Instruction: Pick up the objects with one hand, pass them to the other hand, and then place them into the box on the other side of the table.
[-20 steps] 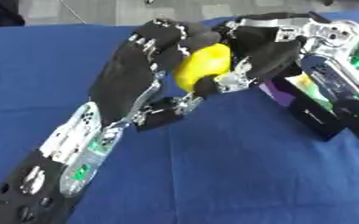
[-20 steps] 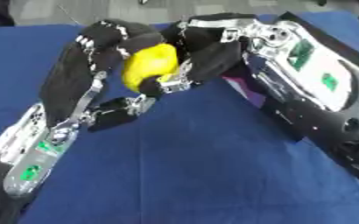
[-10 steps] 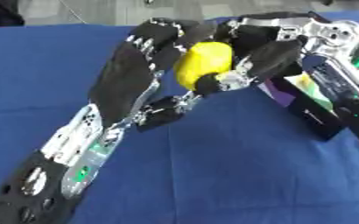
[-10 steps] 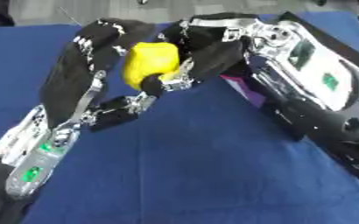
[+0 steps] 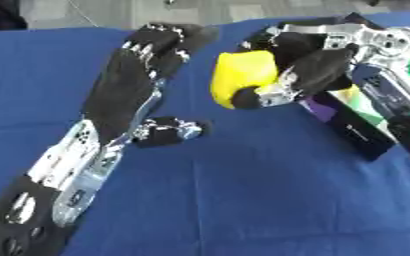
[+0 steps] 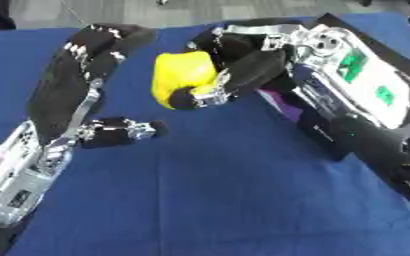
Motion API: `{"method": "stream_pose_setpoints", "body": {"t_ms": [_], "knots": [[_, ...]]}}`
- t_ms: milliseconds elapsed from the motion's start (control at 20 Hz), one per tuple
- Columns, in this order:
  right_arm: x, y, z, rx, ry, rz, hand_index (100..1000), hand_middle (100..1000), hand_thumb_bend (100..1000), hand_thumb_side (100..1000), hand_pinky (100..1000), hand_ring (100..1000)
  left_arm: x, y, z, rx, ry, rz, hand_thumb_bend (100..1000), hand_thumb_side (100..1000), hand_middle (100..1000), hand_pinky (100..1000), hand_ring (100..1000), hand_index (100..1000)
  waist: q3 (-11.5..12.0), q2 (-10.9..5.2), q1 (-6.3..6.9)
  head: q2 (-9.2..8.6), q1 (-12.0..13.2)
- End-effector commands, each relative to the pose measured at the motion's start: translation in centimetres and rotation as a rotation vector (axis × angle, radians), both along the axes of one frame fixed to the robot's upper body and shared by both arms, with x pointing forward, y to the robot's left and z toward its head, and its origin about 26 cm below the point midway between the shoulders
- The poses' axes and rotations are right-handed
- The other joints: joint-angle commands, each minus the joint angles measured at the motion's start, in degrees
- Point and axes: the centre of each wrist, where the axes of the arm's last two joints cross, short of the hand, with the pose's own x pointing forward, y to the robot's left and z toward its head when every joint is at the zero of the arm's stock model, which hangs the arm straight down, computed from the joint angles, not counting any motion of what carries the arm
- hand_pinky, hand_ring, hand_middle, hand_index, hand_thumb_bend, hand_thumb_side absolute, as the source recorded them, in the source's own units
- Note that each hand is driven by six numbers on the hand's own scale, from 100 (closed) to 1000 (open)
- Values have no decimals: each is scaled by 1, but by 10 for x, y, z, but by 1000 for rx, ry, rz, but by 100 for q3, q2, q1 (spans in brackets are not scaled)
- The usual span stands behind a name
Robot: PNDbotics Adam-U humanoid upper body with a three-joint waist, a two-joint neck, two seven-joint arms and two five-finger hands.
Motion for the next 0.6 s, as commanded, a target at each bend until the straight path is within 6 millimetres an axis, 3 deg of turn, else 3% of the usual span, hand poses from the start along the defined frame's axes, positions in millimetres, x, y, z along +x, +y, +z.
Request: {"method": "stream_pose_setpoints", "body": {"t_ms": [50,350,500,600], "knots": [[-5,-7,10,-4,-38,-29,503,177,449,100,742,540,0,7,8,-2,-29,12,1000,131,723,744,724,914,-4,-157,-44,-61,-24],[-5,-12,8,2,-33,-56,503,178,448,100,742,540,1,10,4,4,-22,22,1000,143,722,742,722,913,-32,-150,-31,-50,-51],[-7,-24,7,-2,-58,-106,504,179,415,100,743,541,4,18,-1,8,-11,45,1000,121,719,740,719,908,-82,-186,-47,-90,15],[-9,-38,7,2,-89,-160,506,180,447,100,744,543,6,24,-4,17,-4,59,1000,135,717,739,718,901,-106,-209,-53,-146,22]]}}
